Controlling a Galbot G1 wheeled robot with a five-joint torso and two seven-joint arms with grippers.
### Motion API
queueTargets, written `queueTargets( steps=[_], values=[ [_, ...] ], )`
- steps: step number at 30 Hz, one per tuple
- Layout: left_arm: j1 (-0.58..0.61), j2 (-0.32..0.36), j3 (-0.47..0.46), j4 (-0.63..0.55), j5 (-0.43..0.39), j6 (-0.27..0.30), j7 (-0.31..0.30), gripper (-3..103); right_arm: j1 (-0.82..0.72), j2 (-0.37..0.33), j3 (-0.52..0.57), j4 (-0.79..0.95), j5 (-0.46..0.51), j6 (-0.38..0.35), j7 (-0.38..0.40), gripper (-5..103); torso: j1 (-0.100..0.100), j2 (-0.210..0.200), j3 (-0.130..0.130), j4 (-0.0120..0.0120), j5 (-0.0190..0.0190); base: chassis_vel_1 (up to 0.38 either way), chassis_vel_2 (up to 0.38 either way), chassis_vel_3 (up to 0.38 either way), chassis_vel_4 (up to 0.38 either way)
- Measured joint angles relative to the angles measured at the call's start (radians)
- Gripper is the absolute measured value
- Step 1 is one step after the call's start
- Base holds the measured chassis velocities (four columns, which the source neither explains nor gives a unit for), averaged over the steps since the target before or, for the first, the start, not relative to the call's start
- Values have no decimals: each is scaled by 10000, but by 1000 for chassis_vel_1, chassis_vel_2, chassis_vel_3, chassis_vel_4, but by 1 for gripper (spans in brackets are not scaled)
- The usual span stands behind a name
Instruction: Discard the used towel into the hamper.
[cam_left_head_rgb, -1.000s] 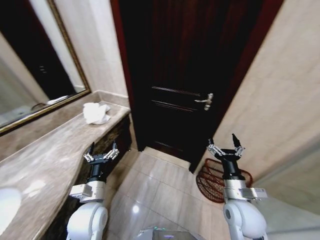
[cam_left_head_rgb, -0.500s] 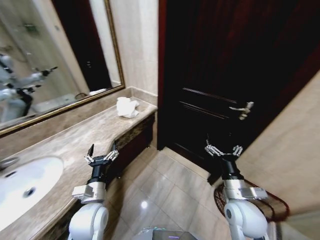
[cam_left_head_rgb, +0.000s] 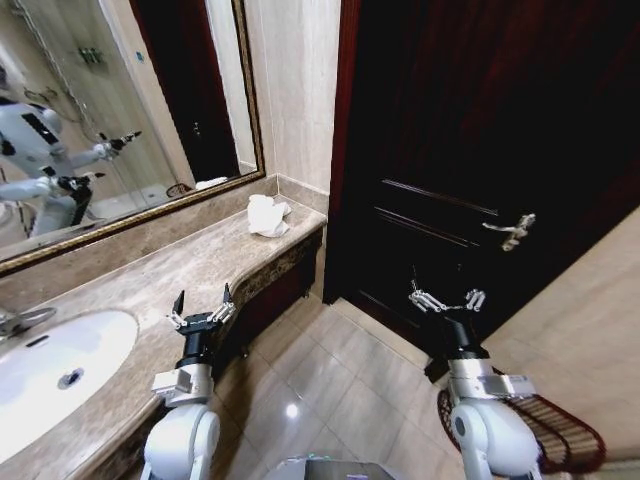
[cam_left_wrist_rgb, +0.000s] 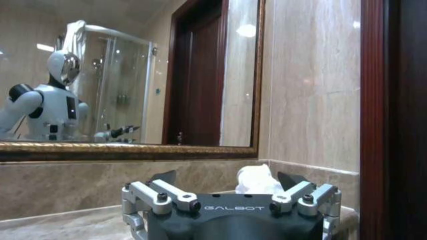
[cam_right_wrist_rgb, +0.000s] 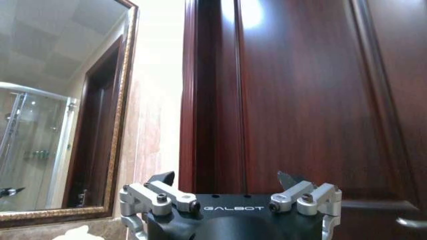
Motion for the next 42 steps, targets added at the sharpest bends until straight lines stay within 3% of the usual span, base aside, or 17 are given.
queueTargets(
  steps=[5,12,18,19,21,22,30,40,42],
  values=[
    [-83,12,31,86,-20,-67,-118,100,-21,15,106,-110,-297,395,-523,100,1,0,0,-1,-4,-227,228,222,-225],
    [-229,93,-58,72,-368,120,-171,98,55,-4,60,-229,-435,700,-362,100,6,-3,2,0,3,-263,276,276,-258],
    [-872,113,-238,5,-1037,1257,-176,98,68,-53,14,-294,-474,829,-349,100,12,-6,4,-1,-1,-152,139,99,-86],
    [-1124,245,-302,78,-1291,1643,-173,98,58,-82,-9,-312,-474,865,-381,100,8,-5,2,-2,2,0,0,0,0],
    [-1196,302,-326,108,-1361,1745,-170,98,48,-94,-13,-315,-474,873,-389,100,4,-5,0,-2,1,0,0,0,0],
    [-1414,551,-423,210,-1606,2157,-143,98,16,-121,-21,-315,-465,889,-403,100,-6,-1,-3,-1,-1,0,0,0,0],
    [-2220,959,-576,998,-1969,3022,-98,98,10,-226,-47,-348,-399,864,-409,100,-7,2,-3,0,-1,57,-33,-28,54],
    [-2866,884,-459,2027,-1572,3075,-31,95,11,-305,-128,-489,-385,810,-370,100,3,0,0,0,1,0,0,0,0],
    [-3146,1028,-410,2378,-1497,3004,-15,98,14,-351,-128,-561,-384,780,-364,100,1,0,0,0,0,0,0,0,0]
  ],
)
